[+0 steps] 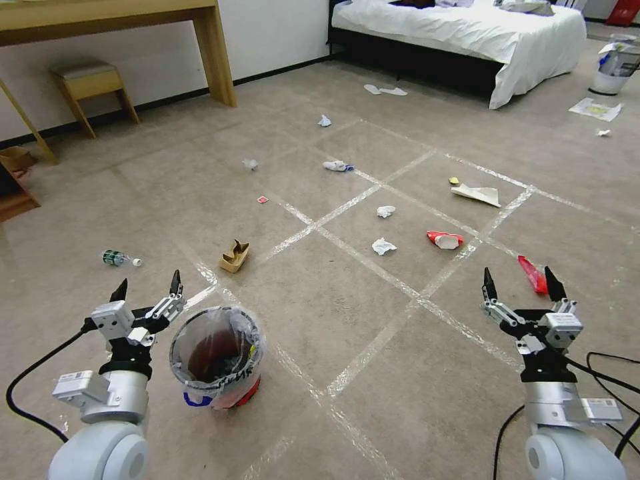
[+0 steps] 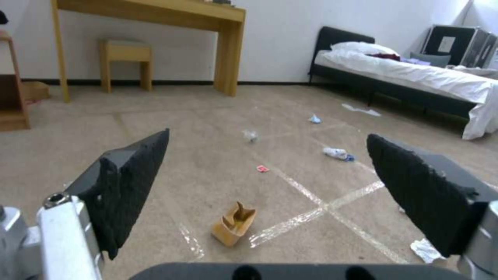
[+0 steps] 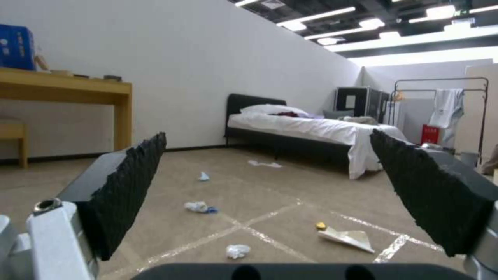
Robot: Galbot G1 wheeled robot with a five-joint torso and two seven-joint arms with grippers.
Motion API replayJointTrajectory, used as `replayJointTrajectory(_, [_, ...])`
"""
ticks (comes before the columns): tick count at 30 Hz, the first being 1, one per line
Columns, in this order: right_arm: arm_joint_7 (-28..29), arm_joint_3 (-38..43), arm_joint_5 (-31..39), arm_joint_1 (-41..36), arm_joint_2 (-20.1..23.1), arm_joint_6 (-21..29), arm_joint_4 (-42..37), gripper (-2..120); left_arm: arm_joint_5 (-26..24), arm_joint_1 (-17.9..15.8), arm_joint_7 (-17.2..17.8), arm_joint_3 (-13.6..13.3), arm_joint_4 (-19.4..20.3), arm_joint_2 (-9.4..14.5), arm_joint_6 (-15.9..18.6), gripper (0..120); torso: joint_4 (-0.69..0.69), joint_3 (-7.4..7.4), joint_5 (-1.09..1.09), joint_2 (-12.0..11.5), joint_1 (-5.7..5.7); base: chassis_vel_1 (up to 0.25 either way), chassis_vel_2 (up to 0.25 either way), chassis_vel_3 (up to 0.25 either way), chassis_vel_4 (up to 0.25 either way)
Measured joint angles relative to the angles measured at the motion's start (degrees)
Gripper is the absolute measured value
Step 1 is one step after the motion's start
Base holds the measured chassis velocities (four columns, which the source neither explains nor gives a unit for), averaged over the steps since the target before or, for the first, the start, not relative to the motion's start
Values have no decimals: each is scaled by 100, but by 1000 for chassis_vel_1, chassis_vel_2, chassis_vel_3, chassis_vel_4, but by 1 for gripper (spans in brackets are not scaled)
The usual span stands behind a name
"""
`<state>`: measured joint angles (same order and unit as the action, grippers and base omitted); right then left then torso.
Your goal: Pick up the trash bin and place the garbage on the floor into it.
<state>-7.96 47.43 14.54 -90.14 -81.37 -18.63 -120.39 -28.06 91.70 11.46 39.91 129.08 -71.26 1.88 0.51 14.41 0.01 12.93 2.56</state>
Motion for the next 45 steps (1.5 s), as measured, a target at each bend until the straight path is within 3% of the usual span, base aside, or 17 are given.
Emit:
replayJointTrajectory(8, [-32, 20, 3, -32, 2, -64, 20, 100, -124, -6, 119, -20, 42, 81, 201, 100, 0, 0, 0, 0, 0, 0, 0, 0, 0])
replayJointTrajectory(14, [-33, 32, -4, -43, 58, -64, 59, 100, -573, 6, 465, 116, 337, 505, 800, 100, 0, 0, 0, 0, 0, 0, 0, 0, 0])
replayJointTrajectory(16, [-34, 29, -4, -43, 72, -65, 89, 100, -962, -12, 751, 150, 434, 807, 1056, 100, 0, 0, 0, 0, 0, 0, 0, 0, 0])
replayJointTrajectory(18, [-34, 7, -26, -29, 73, -66, 136, 100, -1760, -129, 1159, 177, 532, 1175, 1378, 100, 0, 0, -1, 0, 0, 0, 0, 0, 0])
replayJointTrajectory(19, [-34, 7, -26, -29, 73, -66, 136, 100, -1760, -129, 1159, 177, 532, 1175, 1378, 100, 0, 0, -1, 0, 0, 0, 0, 0, 0])
replayJointTrajectory(20, [-34, -10, -46, -18, 69, -69, 169, 100, -2114, -198, 1371, 214, 560, 1375, 1587, 100, 1, 0, -1, 0, 0, 0, 0, 0, 0])
replayJointTrajectory(22, [-35, -27, -58, -9, 68, -71, 190, 100, -2346, -256, 1554, 261, 564, 1562, 1821, 100, 0, 0, -1, 0, 0, 0, 0, 0, 0])
replayJointTrajectory(23, [-36, -43, -78, 9, 66, -73, 221, 100, -2803, -370, 1966, 315, 550, 1910, 2201, 100, -1, 0, -1, 0, 0, 0, 0, 0, 0])
replayJointTrajectory(24, [-36, -43, -78, 9, 66, -73, 221, 100, -2803, -370, 1966, 315, 550, 1910, 2201, 100, -1, 0, -1, 0, 0, 0, 0, 0, 0])
replayJointTrajectory(25, [-38, -56, -94, 21, 65, -73, 245, 100, -3375, -490, 2407, 326, 526, 2216, 2548, 100, -1, 0, 0, 0, 0, 0, 0, 0, 0])
replayJointTrajectory(26, [-38, -56, -94, 21, 65, -73, 245, 100, -3375, -490, 2407, 326, 526, 2216, 2548, 100, -1, 0, 0, 0, 0, 0, 0, 0, 0])
replayJointTrajectory(28, [-49, -76, -131, 30, 48, -87, 307, 100, -4736, -793, 3309, 281, 385, 2792, 3204, 100, 1, 1, 0, 0, 0, 0, 0, 0, 0])
replayJointTrajectory(31, [-53, -79, -142, 30, 41, -96, 324, 100, -5026, -880, 3457, 257, 308, 2926, 3318, 100, 1, 1, 0, 0, 0, 0, 0, 0, 0])
replayJointTrajectory(33, [-58, -92, -152, 40, 34, -106, 344, 100, -6077, -1122, 4026, 181, 64, 3188, 3550, 100, 1, 0, 0, 0, 0, 0, 0, 0, 0])
replayJointTrajectory(34, [-58, -92, -152, 40, 34, -106, 344, 100, -6077, -1122, 4026, 181, 64, 3188, 3550, 100, 1, 0, 0, 0, 0, 0, 0, 0, 0])
replayJointTrajectory(36, [-62, -174, -142, 144, 79, -96, 413, 100, -6708, -1187, 4279, 178, -246, 3278, 3610, 100, 0, 1, -1, 0, 0, 0, 0, 0, 0])
replayJointTrajectory(45, [-113, -393, -124, 344, 186, -72, 669, 100, -7465, -1318, 4602, 72, -1063, 3246, 3946, 100, -1, 1, 0, 0, 0, 0, 0, 0, 0])
